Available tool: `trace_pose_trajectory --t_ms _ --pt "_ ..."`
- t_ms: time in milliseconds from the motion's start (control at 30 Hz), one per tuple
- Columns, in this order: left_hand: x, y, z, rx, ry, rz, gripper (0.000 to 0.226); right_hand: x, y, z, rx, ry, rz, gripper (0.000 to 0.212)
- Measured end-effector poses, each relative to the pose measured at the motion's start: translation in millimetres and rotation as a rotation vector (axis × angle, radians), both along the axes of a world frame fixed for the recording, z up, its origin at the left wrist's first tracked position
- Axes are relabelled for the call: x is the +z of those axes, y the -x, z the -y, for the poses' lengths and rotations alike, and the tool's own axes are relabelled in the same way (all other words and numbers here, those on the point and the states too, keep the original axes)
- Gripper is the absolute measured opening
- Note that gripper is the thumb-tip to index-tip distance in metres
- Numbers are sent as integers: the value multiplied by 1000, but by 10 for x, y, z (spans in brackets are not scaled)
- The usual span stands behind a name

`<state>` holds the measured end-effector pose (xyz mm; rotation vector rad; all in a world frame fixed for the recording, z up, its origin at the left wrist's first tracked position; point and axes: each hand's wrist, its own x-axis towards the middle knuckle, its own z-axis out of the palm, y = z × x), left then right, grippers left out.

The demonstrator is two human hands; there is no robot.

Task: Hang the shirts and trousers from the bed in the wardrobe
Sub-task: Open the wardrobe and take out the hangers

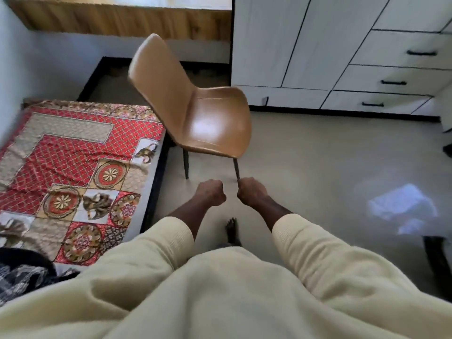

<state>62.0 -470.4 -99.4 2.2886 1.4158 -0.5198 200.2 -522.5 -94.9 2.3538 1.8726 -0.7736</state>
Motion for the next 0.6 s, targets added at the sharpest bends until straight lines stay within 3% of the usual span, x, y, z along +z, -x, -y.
trace_pose_trajectory --t_ms 333,600 --pt "-231 -2053 -1216 -127 64 42 29 47 -2003 -828 -265 23 18 24" --pt "-44 -3583 -2419 -133 -62 182 21 294 -3473 -2003 -346 -56 -3 26"
